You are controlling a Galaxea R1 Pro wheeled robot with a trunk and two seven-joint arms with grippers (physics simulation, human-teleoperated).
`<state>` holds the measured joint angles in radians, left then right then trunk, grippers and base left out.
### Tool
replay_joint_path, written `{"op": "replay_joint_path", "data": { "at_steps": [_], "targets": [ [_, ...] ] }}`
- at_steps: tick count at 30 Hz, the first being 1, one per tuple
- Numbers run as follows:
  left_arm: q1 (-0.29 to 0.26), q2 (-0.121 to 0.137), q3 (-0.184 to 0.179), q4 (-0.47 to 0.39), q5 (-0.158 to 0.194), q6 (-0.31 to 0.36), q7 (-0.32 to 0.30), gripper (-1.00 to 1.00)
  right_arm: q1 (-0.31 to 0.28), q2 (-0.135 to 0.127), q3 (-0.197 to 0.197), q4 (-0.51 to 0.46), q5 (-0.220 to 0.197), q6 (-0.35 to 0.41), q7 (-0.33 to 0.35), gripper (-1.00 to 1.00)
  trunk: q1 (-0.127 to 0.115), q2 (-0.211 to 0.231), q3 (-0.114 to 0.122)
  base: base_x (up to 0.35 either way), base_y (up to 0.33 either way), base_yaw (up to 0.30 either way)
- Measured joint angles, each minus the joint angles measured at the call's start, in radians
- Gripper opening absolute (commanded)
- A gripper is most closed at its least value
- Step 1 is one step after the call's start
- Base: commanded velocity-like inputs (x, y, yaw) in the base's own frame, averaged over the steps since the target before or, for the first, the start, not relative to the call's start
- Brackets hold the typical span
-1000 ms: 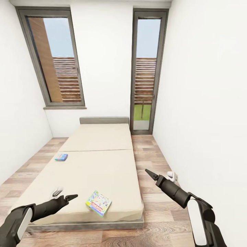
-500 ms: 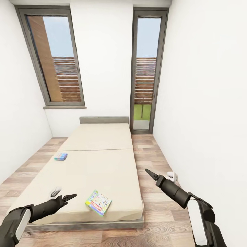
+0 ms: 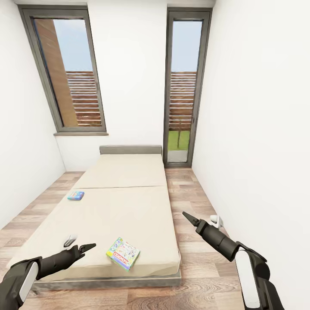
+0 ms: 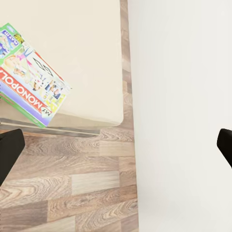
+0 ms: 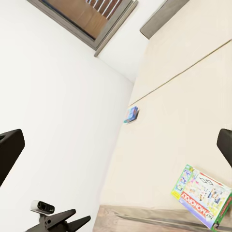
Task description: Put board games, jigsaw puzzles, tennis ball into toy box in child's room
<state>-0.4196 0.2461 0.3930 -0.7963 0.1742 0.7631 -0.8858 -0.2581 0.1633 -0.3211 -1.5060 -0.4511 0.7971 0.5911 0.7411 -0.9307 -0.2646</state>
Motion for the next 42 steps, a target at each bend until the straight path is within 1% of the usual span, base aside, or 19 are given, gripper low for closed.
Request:
{"op": "replay_joint_path", "data": {
  "at_steps": [15,21,29,42],
  "targets": [
    [0.0,-0.003,-0.001,0.0,0.0,-0.004,0.0,1.0,0.0,0.001,0.002,0.004,0.001,-0.003,-0.001,1.0,0.058,-0.105,-0.047,0.0,0.0,0.0],
    [0.0,-0.001,0.0,0.0,0.0,-0.002,-0.003,1.0,0.0,0.001,0.003,0.021,0.001,-0.004,-0.002,1.0,0.081,-0.147,-0.066,0.0,0.0,0.0],
    [0.0,-0.003,-0.001,0.0,0.0,-0.002,-0.003,1.0,0.0,0.0,-0.003,0.026,-0.001,-0.003,-0.003,1.0,0.111,-0.203,-0.091,0.0,0.0,0.0],
    [0.0,-0.004,-0.003,0.0,0.0,-0.002,-0.006,1.0,0.0,0.0,0.003,0.026,0.0,-0.003,-0.008,1.0,0.161,-0.294,-0.132,0.0,0.0,0.0]
  ]
}}
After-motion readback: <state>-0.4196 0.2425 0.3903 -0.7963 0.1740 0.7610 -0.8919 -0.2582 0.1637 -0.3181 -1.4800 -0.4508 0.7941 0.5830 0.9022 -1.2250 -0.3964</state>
